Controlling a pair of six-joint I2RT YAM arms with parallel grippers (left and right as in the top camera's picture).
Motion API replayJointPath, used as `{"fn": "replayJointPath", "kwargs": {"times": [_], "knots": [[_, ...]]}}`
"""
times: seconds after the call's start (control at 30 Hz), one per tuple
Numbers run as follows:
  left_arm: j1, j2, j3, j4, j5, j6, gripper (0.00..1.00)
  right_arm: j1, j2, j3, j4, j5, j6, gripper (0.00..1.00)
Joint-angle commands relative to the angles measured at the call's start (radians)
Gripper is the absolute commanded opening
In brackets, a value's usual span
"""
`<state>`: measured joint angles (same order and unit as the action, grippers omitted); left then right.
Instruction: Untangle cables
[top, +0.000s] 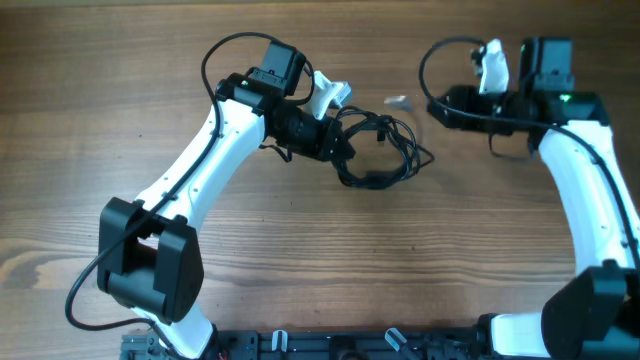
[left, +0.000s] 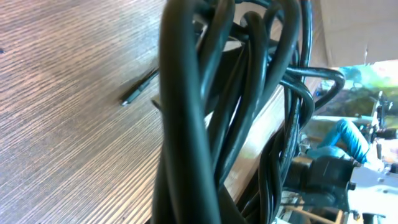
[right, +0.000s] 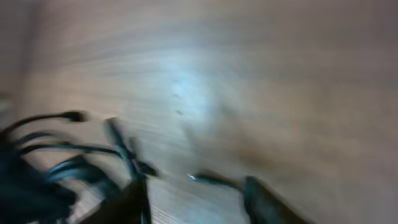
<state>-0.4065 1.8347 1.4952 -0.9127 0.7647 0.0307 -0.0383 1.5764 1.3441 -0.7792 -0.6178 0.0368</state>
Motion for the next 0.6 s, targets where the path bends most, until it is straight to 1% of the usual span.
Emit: {"fn": "replayJointPath", "kwargs": {"times": [0.0,0.13,0.23,0.37,0.4,0.5,0.57], "knots": [[0.005,0.000,0.001,0.030,0.036,-0.172,0.04,0.023,-0.088,0.052,-0.001,-0.159,-0.180,0.62],[0.004,0.000,0.001,0.041,0.039,-0.360,0.04,0.100,-0.093,0.052,-0.023,-0.154,-0.267,0.62],[0.005,0.000,0.001,0.037,0.052,-0.450,0.04,0.177,-0.093,0.051,-0.013,-0.043,-0.273,0.60],[0.005,0.000,0.001,0.038,0.173,-0.465,0.04,0.243,-0.089,0.051,-0.006,0.110,-0.274,0.58],[0.005,0.000,0.001,0.037,0.230,-0.465,0.04,0.257,-0.085,0.051,-0.005,0.149,-0.278,0.57],[0.005,0.000,0.001,0.037,0.304,-0.465,0.04,0.268,-0.068,0.051,-0.007,0.163,-0.304,0.54],[0.007,0.000,0.001,0.037,0.320,-0.464,0.04,0.268,-0.053,0.051,-0.014,0.162,-0.319,0.53]]}}
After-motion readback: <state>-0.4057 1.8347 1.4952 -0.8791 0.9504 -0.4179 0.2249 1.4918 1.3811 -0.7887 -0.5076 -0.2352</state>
